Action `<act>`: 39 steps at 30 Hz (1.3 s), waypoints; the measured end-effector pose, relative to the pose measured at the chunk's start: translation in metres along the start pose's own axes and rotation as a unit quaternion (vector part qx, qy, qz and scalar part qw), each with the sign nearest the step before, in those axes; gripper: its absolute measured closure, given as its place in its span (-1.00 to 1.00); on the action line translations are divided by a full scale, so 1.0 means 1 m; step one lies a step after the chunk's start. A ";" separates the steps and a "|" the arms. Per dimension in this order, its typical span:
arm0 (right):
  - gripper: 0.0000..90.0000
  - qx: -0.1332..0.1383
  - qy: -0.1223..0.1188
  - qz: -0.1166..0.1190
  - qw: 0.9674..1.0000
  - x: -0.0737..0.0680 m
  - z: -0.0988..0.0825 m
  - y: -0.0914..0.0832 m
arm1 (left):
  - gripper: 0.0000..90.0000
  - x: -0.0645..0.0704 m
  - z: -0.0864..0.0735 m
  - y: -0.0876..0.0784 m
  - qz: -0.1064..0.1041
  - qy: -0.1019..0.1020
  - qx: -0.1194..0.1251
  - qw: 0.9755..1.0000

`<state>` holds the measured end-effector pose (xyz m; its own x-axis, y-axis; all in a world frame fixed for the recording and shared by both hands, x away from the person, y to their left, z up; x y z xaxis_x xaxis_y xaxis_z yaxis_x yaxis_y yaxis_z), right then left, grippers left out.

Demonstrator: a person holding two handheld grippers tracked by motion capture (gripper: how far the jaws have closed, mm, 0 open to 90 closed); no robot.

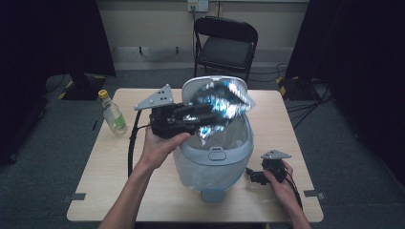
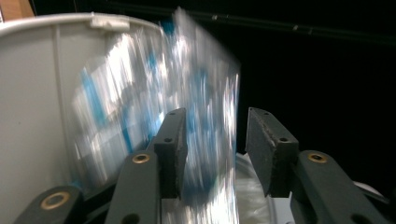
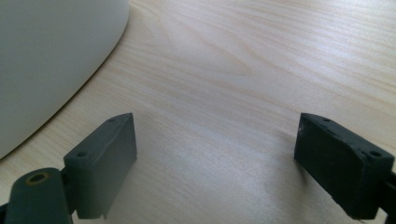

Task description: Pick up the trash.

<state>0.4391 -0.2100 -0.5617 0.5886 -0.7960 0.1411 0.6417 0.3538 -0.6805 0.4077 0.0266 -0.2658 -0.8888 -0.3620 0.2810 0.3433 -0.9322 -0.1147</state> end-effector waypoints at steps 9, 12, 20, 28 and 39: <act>-0.74 0.000 0.000 0.000 1.000 0.000 0.000 0.000 | 0.26 -0.007 -0.001 -0.003 0.005 -0.007 0.005 1.000; -0.73 0.000 0.000 0.000 1.000 0.000 0.000 0.000 | 0.25 -0.009 -0.003 -0.007 0.009 -0.007 0.006 1.000; -0.74 0.000 0.000 0.000 1.000 0.000 0.000 0.000 | 0.10 -0.020 -0.011 -0.015 0.029 -0.005 0.003 1.000; -0.74 0.000 0.000 0.000 1.000 0.000 0.000 0.000 | 0.03 -0.029 -0.014 -0.029 0.033 -0.015 0.009 0.999; -0.74 0.000 0.001 0.000 1.000 0.000 0.000 0.000 | -0.18 -0.056 -0.034 -0.052 0.089 -0.024 0.010 0.996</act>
Point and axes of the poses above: each handheld gripper's, and its own axes: y roughly forward along the jaws, z roughly out of its top, x roughly to its right, the point moved 9 cm from there along y, roughly forward along the jaws, and after that the axes turned 10 degrees about -y, right-handed, at the moved point
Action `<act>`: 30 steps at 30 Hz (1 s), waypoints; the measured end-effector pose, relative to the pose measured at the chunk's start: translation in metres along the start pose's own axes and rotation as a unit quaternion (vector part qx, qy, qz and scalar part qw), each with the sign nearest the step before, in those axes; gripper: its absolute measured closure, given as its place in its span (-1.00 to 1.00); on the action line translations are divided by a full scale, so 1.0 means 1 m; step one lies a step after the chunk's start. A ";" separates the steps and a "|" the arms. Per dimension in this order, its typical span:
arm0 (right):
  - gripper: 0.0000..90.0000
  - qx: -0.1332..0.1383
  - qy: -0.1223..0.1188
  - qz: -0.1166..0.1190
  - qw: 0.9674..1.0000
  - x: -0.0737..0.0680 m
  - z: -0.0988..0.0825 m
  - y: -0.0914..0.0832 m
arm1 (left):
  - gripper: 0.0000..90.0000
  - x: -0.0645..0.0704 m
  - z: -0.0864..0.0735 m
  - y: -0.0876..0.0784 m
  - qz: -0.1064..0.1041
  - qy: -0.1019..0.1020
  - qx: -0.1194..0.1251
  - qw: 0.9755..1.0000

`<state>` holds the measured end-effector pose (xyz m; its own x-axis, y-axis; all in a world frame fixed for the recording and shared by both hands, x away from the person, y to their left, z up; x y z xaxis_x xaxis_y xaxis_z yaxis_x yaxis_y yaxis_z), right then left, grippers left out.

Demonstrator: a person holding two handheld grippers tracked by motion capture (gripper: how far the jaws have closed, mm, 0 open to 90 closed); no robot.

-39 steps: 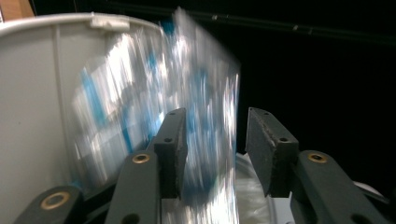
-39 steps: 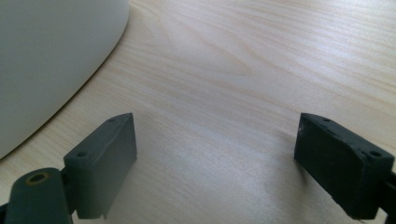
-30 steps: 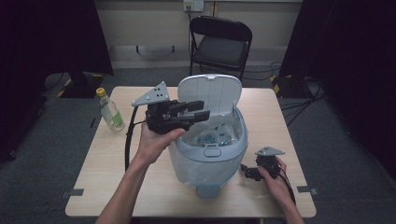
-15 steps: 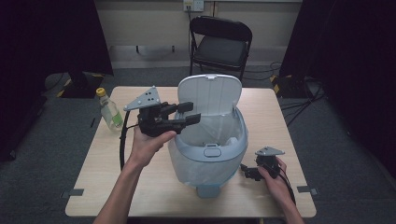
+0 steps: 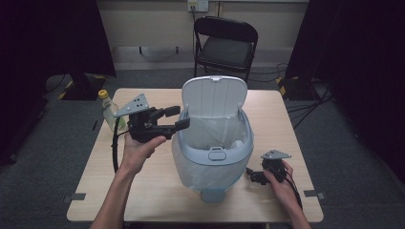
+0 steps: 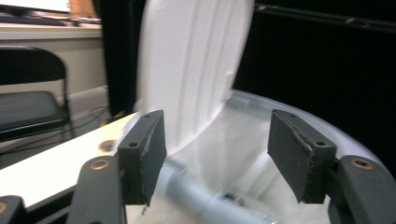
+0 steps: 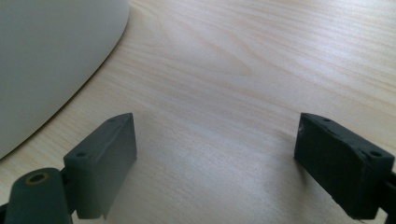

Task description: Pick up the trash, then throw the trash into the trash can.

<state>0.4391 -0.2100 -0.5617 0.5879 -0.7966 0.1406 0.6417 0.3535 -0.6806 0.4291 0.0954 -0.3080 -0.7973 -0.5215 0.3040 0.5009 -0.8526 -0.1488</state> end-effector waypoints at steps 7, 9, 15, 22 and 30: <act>-0.73 0.000 0.000 0.000 1.000 0.000 0.000 0.000 | -0.25 -0.030 -0.008 -0.016 0.044 -0.003 -0.005 0.999; -0.73 0.000 0.000 0.000 1.000 0.000 0.000 0.000 | -0.25 -0.040 -0.013 -0.023 0.060 -0.002 -0.007 0.998; -0.73 0.000 0.000 0.000 1.000 0.000 0.000 0.000 | -0.28 -0.071 -0.033 -0.040 0.105 -0.013 -0.016 0.994; -0.73 0.000 0.000 0.000 1.000 0.000 0.000 0.000 | -0.28 -0.107 -0.054 -0.059 0.148 -0.045 -0.024 0.988; -0.73 0.000 0.000 0.000 1.000 0.000 0.000 0.000 | -0.28 -0.146 -0.089 -0.079 0.195 -0.083 -0.042 0.976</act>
Point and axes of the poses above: each handheld gripper's, and its own axes: y roughly forward along the jaws, z roughly out of its top, x roughly to its right, the point moved 9 cm from there along y, roughly forward along the jaws, and after that the axes turned 10 degrees about -y, right-handed, at the moved point
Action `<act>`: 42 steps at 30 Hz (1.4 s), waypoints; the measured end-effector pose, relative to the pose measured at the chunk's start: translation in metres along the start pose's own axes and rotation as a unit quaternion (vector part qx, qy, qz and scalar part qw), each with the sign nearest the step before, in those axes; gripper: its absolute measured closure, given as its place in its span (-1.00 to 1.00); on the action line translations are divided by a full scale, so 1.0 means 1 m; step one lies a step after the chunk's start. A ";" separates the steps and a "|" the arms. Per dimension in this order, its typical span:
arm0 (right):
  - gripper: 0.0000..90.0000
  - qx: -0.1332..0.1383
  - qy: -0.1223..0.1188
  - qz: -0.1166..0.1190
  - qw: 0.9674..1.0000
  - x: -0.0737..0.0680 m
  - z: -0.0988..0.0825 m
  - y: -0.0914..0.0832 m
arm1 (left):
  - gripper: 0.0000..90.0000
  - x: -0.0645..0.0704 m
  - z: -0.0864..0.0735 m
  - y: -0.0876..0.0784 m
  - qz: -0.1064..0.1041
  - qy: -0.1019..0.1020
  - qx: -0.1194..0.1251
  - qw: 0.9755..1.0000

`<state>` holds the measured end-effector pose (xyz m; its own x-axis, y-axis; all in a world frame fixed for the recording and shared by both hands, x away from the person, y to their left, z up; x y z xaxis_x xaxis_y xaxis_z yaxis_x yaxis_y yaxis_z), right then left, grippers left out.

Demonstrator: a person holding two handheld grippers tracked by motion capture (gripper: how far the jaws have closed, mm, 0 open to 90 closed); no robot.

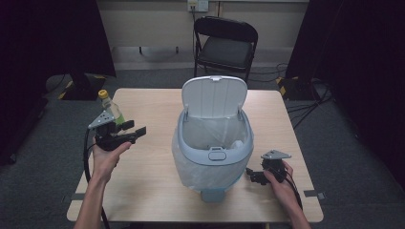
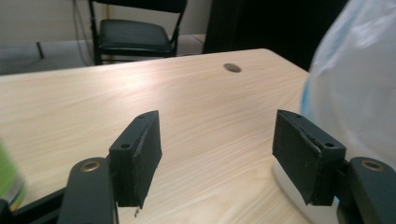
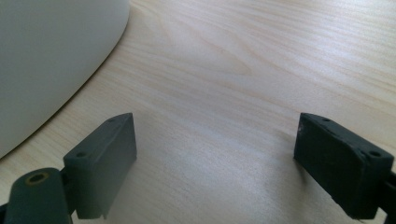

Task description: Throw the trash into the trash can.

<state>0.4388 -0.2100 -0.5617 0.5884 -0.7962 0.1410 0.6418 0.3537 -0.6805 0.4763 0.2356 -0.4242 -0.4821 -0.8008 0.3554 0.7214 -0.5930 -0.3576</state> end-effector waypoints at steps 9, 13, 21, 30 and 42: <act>-0.73 0.000 0.000 0.000 1.000 0.000 0.000 0.000 | -0.26 -0.056 -0.004 -0.012 0.067 -0.039 0.009 0.997; -0.73 0.000 0.000 0.000 1.000 0.000 0.000 0.000 | -0.33 -0.080 -0.003 -0.013 0.086 -0.035 0.005 0.996; -0.73 0.000 0.000 0.000 1.000 0.000 0.000 0.000 | -0.47 -0.116 0.001 -0.013 0.135 -0.028 -0.017 0.990; -0.73 0.000 0.000 0.000 1.000 0.000 0.000 0.000 | -0.45 -0.148 0.012 0.001 0.164 -0.023 -0.034 0.986; -0.73 0.000 -0.001 0.001 1.000 0.000 0.000 0.000 | -0.49 -0.155 0.015 0.024 0.195 -0.013 -0.023 0.981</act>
Point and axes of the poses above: each handheld gripper's, and its own axes: y roughly forward along the jaws, z roughly out of its top, x roughly to its right, the point moved 9 cm from there along y, roughly forward along the jaws, and after that the axes turned 10 degrees about -y, right-handed, at the moved point
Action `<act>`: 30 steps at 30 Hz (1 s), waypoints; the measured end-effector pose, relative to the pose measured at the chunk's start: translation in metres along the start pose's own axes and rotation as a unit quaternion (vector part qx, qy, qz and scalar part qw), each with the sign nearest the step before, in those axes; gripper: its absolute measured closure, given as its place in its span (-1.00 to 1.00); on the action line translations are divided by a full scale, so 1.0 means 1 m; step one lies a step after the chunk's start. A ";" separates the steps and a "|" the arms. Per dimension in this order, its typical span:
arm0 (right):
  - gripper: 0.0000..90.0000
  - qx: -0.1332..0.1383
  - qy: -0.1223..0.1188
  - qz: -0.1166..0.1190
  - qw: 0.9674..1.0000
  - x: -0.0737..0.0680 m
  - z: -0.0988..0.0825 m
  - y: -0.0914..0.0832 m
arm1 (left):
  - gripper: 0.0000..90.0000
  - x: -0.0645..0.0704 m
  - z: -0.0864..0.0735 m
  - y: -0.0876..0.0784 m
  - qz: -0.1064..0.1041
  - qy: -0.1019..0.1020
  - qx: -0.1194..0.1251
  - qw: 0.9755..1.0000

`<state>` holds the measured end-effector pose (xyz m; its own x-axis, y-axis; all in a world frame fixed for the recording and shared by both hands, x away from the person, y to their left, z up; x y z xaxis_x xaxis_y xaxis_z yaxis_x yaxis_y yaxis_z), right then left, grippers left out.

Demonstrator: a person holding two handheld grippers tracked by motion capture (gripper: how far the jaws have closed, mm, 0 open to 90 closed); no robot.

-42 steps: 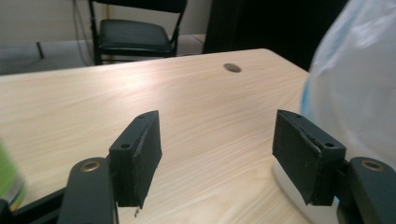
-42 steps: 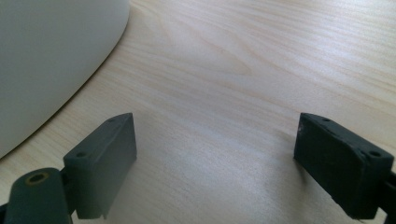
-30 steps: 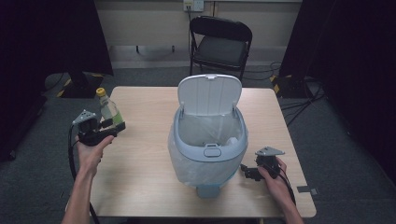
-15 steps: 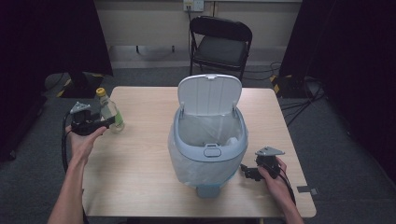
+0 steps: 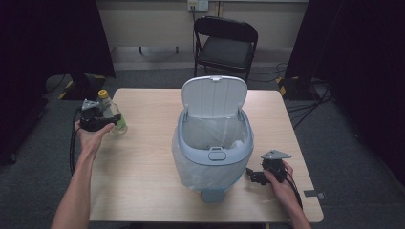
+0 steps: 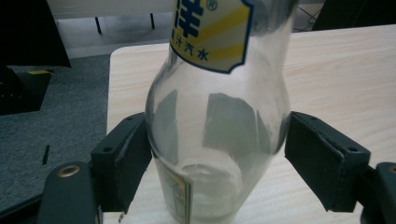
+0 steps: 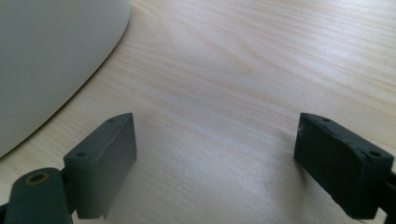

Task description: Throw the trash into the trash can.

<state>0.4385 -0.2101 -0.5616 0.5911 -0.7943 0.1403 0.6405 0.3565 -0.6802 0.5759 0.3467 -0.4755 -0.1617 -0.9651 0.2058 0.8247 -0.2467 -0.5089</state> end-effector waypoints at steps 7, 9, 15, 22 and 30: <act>-0.73 0.000 0.000 0.000 1.000 0.000 0.000 0.000 | -0.45 -0.004 -0.002 0.011 -0.007 -0.018 0.002 1.000; -0.73 0.000 0.000 0.000 1.000 0.000 0.000 0.000 | -0.43 -0.004 -0.004 0.014 -0.002 -0.012 0.001 1.000; -0.73 0.000 0.000 0.000 1.000 0.000 0.000 0.000 | -0.39 0.001 -0.006 0.009 0.005 0.000 -0.014 1.000; -0.73 0.000 0.000 0.000 1.000 0.000 0.000 0.000 | -0.38 0.018 -0.013 0.001 -0.008 0.021 -0.038 0.999; -0.73 0.000 0.000 0.000 1.000 0.000 0.000 0.000 | -0.38 0.038 -0.026 -0.013 -0.028 0.040 -0.048 0.998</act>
<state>0.4385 -0.2101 -0.5616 0.5912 -0.7942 0.1405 0.6406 0.3565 -0.6802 0.5453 0.3112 -0.4826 -0.2523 -0.9523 0.1715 0.7575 -0.3047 -0.5773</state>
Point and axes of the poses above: each handheld gripper's, and its own axes: y roughly forward along the jaws, z roughly out of its top, x roughly to its right, the point moved 9 cm from there along y, roughly forward along the jaws, and after that the axes turned 10 degrees about -y, right-handed, at the moved point
